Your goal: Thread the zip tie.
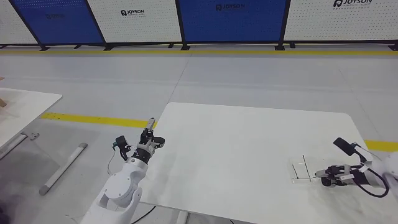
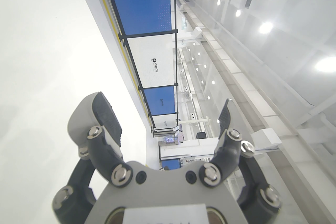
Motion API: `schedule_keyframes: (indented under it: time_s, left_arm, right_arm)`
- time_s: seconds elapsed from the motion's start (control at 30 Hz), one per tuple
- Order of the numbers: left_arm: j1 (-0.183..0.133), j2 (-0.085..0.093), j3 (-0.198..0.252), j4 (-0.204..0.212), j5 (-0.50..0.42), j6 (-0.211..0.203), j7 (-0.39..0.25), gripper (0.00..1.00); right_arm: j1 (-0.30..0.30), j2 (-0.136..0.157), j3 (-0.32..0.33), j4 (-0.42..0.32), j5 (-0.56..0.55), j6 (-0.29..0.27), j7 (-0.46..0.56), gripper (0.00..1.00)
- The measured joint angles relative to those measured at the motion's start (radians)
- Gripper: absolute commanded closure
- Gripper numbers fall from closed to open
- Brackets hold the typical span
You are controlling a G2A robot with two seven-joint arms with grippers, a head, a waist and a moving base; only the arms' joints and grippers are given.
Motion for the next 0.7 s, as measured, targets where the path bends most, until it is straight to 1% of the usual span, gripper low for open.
schedule_keyframes:
  time_s: [0.03,0.1,0.2,0.23,0.27,0.47,0.5,0.6,0.7]
  left_arm:
    - [0.000,0.000,0.000,0.000,0.000,0.000,0.000,0.00]
    - [0.000,0.000,0.000,0.000,0.000,0.000,0.000,0.00]
    - [0.000,0.000,0.000,0.000,0.000,0.000,0.000,0.00]
    - [0.000,0.000,0.000,0.000,0.000,0.000,0.000,0.00]
    - [0.000,0.000,0.000,0.000,0.000,0.000,0.000,0.00]
    - [0.000,0.000,0.000,0.000,0.000,0.000,0.000,0.00]
    - [0.000,0.000,0.000,0.000,0.000,0.000,0.000,0.00]
    - [0.000,0.000,0.000,0.000,0.000,0.000,0.000,0.00]
    - [0.000,0.000,0.000,0.000,0.000,0.000,0.000,0.00]
  right_arm:
    - [-0.001,0.000,0.000,-0.002,-0.002,0.002,-0.001,0.78]
    - [-0.002,0.001,0.002,-0.004,-0.003,0.004,-0.002,0.78]
    - [-0.002,0.001,0.003,-0.004,-0.003,0.007,-0.003,0.81]
    - [-0.002,0.001,0.002,-0.003,-0.003,0.007,-0.003,0.85]
    - [-0.001,0.001,0.002,-0.003,-0.003,0.007,-0.003,0.86]
    - [0.003,0.000,-0.002,0.001,0.001,0.003,0.000,0.85]
    - [0.004,0.000,-0.003,0.002,-0.001,0.004,0.000,0.87]
    - [0.008,-0.002,-0.006,0.006,-0.003,0.009,-0.006,1.00]
    - [0.009,-0.002,-0.006,0.007,-0.001,0.009,-0.010,1.00]
